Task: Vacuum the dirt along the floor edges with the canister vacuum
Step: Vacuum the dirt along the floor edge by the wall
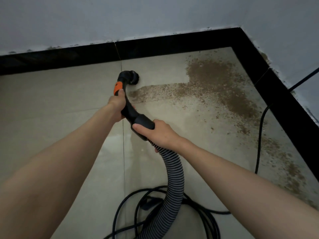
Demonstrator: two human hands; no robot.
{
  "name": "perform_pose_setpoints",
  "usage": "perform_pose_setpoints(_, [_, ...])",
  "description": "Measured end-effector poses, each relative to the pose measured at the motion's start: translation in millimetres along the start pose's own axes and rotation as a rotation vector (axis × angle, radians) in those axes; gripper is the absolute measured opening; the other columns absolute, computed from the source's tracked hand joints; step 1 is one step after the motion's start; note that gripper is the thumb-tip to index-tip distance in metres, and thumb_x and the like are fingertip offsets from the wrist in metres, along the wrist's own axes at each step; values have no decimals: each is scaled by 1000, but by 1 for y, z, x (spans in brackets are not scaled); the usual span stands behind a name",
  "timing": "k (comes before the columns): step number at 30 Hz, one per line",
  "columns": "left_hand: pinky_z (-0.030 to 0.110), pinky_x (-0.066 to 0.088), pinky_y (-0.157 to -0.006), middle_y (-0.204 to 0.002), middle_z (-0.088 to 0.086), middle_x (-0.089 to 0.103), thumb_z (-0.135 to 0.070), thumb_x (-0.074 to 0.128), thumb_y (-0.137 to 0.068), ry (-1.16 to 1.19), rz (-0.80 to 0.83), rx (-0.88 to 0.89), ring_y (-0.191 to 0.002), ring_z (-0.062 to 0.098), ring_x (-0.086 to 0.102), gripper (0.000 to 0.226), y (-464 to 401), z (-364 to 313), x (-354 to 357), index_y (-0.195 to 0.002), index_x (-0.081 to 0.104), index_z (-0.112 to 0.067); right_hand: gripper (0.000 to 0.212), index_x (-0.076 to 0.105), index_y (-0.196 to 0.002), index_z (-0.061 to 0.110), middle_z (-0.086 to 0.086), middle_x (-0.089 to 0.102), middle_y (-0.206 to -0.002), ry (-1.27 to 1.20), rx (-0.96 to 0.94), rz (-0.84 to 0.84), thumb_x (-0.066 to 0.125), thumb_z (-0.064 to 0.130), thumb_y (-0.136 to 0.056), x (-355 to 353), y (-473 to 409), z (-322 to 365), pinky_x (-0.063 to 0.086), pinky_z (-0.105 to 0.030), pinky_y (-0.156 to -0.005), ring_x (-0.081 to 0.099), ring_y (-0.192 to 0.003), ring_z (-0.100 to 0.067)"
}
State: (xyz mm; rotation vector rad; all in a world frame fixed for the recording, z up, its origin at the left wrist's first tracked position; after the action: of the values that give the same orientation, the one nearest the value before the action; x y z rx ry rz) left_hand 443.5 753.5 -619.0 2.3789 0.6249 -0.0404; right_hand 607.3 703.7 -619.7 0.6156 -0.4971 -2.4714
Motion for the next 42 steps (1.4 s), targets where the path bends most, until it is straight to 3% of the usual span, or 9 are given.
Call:
perform_pose_setpoints(2, [36,49,-62,-84,11,57,-43,34,-102,22,-12,-29,-72,23,57,50,2,5,-17,-130,38,-2,51,51,-84,17,-5,61,-75,34,-21,21,63,67,-81,12,1,10,46,-22,-39,58,-36,-9])
perform_pose_setpoints(6, [34,46,-56,-80,10,56,-46,34,-102,69,-26,-88,-68,22,56,55,16,27,-36,-136,36,-3,50,53,-79,15,-4,60,-69,97,-50,60,63,64,-83,27,13,16,46,-21,-38,56,-36,-9])
perform_pose_setpoints(10, [36,49,-69,-109,16,63,-47,34,-101,153,-34,-107,-74,21,61,57,34,48,-38,-139,34,-4,50,54,-77,15,-3,59,-65,144,-60,78,64,64,-82,32,32,9,48,-22,-39,56,-37,-9])
perform_pose_setpoints(12, [37,50,-72,-120,18,61,-46,35,-101,173,-48,-110,-66,20,57,55,42,54,-39,-136,37,-4,50,55,-77,15,-2,59,-64,153,-62,75,64,64,-81,33,40,5,47,-22,-39,56,-38,-10])
perform_pose_setpoints(17, [33,49,-59,-82,12,57,-43,35,-102,181,-60,-120,-64,22,56,51,58,63,-35,-133,39,-3,53,56,-74,15,0,58,-60,136,-58,75,64,67,-78,33,56,-6,49,-23,-40,57,-39,-11])
perform_pose_setpoints(21, [33,48,-56,-117,20,61,-40,33,-103,150,-61,-113,-95,29,65,51,66,62,-27,-135,39,-1,55,56,-76,14,-3,61,-65,125,-35,68,63,69,-76,28,62,-13,53,-26,-42,60,-44,-14])
perform_pose_setpoints(27, [31,47,-51,-123,20,60,-40,33,-103,146,-58,-117,-92,24,64,50,72,54,-17,-135,39,-2,54,56,-77,13,-3,59,-64,98,-20,44,63,67,-78,16,63,-14,48,-22,-40,58,-39,-12])
perform_pose_setpoints(35, [38,50,-74,-117,17,62,-42,33,-102,67,-31,-109,-93,29,64,49,62,38,-10,-129,44,-2,49,56,-71,13,-1,56,-60,-4,-20,33,65,59,-84,8,58,-5,44,-21,-38,56,-36,-10])
perform_pose_setpoints(42, [38,50,-74,-112,17,61,-41,34,-102,51,-30,-104,-79,26,59,38,63,34,0,-115,42,-7,47,57,-76,13,-1,56,-62,-57,-3,24,65,58,-85,2,60,-11,47,-22,-41,54,-37,-7])
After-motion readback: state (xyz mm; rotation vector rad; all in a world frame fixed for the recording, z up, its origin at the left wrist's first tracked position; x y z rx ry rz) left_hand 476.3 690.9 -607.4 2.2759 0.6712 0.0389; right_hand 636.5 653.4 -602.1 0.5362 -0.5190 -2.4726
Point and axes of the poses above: each hand's wrist, its own y-axis away from the middle knuckle, its own x-axis out of the palm, z = x × y, the point moved 10 cm from there along -y, towards the middle knuckle
